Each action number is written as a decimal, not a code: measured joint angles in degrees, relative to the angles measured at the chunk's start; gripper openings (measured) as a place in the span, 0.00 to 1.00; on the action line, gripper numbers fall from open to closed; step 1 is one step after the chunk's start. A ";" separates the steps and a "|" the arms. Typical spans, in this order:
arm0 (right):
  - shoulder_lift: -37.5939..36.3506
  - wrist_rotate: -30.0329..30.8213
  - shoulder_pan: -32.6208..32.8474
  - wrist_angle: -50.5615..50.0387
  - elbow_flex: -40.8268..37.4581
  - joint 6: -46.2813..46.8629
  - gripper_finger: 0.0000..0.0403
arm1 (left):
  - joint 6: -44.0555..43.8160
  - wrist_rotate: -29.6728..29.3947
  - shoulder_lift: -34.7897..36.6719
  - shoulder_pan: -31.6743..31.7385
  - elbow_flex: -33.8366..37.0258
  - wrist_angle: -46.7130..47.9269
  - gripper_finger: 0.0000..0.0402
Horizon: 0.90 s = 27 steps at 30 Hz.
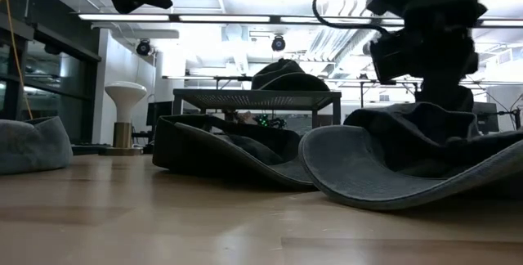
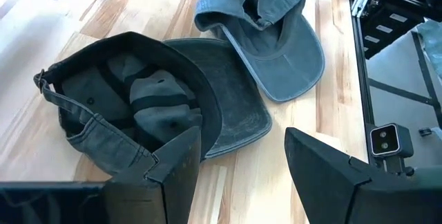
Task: Pick & Place hat
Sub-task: Put the right gray cap on the shelf
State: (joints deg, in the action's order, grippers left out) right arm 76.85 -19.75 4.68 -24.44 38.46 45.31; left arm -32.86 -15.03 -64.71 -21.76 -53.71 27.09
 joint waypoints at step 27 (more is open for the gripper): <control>2.07 16.60 4.41 -23.70 15.78 -10.42 0.44 | -1.63 -0.10 0.00 0.00 -0.02 -0.18 0.52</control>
State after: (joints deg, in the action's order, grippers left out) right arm 78.91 -3.15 9.09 -48.14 54.24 34.89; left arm -34.49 -15.14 -64.71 -21.76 -53.74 26.91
